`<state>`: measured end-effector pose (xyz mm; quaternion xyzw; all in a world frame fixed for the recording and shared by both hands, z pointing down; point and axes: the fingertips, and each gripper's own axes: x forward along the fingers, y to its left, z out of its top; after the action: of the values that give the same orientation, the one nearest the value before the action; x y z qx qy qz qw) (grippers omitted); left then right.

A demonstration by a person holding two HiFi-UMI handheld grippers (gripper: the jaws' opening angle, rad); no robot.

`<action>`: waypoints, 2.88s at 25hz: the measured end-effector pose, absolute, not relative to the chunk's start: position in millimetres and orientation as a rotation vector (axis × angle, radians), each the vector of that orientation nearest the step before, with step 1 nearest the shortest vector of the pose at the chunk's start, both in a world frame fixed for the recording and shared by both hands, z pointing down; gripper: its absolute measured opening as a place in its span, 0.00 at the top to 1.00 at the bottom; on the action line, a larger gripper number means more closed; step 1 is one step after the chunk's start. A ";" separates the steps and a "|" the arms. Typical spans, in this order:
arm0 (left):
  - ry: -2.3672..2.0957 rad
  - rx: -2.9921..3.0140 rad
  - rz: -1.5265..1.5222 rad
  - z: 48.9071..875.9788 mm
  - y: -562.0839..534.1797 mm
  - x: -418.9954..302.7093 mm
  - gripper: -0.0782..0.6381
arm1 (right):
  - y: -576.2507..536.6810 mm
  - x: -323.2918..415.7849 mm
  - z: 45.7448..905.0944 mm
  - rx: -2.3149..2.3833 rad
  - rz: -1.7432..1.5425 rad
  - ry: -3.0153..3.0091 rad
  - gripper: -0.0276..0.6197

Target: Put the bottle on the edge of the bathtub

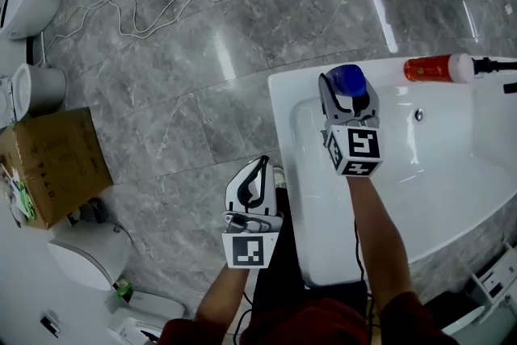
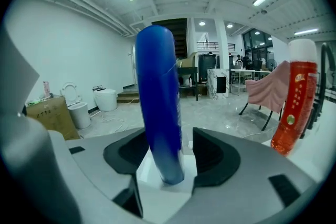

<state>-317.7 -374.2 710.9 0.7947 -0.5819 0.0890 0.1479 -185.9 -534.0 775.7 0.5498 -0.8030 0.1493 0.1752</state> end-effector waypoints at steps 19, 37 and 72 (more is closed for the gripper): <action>-1.770 2.340 0.127 590.3 -334.4 -294.2 0.88 | -365.8 -160.8 717.9 1.408 0.526 -2.243 0.55; -1.980 2.279 0.110 458.3 -192.2 -250.4 0.88 | -232.6 -60.8 517.2 1.452 0.280 -2.458 0.55; -2.067 2.441 -0.047 327.5 -60.1 -194.4 0.88 | -106.7 25.4 330.8 1.659 -0.131 -2.588 0.96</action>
<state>-194.4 -60.1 327.5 0.7629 -0.6458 -0.0148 -0.0287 25.4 -106.7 330.8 0.5389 -0.8407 -0.0426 0.0321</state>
